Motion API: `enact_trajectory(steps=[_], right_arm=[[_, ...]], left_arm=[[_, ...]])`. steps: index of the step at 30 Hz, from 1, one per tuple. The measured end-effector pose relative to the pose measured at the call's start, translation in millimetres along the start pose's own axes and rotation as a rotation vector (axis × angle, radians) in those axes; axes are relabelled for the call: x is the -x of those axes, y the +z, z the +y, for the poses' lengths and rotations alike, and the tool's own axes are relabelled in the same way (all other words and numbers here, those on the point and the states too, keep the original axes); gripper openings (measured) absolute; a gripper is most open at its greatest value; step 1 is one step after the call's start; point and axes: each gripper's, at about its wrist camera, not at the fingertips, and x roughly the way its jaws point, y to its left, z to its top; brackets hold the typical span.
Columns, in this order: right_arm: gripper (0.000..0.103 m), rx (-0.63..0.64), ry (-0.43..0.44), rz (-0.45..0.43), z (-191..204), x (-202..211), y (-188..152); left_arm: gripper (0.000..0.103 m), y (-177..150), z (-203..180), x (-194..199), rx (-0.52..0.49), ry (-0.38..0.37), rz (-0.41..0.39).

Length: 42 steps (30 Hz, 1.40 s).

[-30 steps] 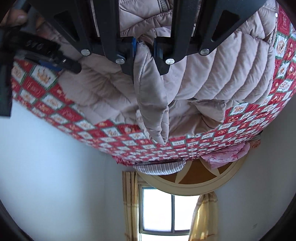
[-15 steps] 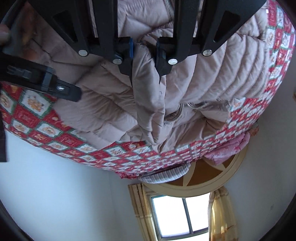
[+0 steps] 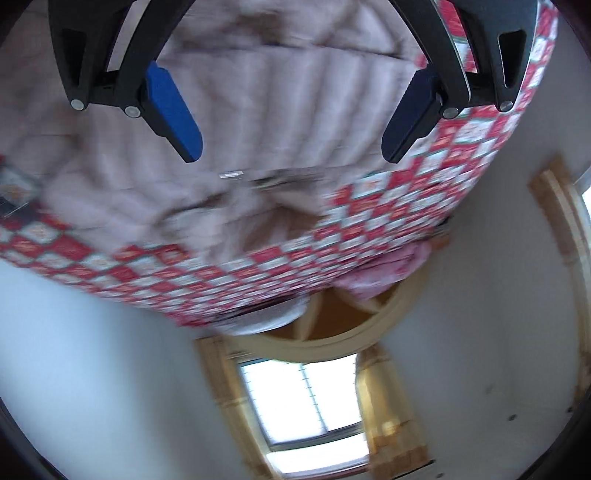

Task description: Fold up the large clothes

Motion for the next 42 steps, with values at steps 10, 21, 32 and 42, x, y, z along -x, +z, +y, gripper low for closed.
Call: enact_trajectory(steps=[10, 21, 32, 42], right_arm=[[0.077, 0.26, 0.1, 0.032, 138.3, -6.8, 24.2], [0.069, 0.381, -0.028, 0.206, 127.6, -90.8, -23.2], [0.069, 0.447, -0.119, 0.205, 131.9, -102.0, -38.0], [0.068, 0.492, -0.231, 0.211, 150.9, -89.6, -24.8]], left_arm=[[0.098, -41.4, 79.4, -138.9, 0.137, 0.151, 0.303], [0.099, -62.7, 69.7, -157.3, 0.154, 0.087, 0.323], [0.101, -66.1, 69.6, -161.6, 0.18, 0.048, 0.348], [0.101, -67.8, 68.4, -161.8, 0.177, 0.057, 0.345]])
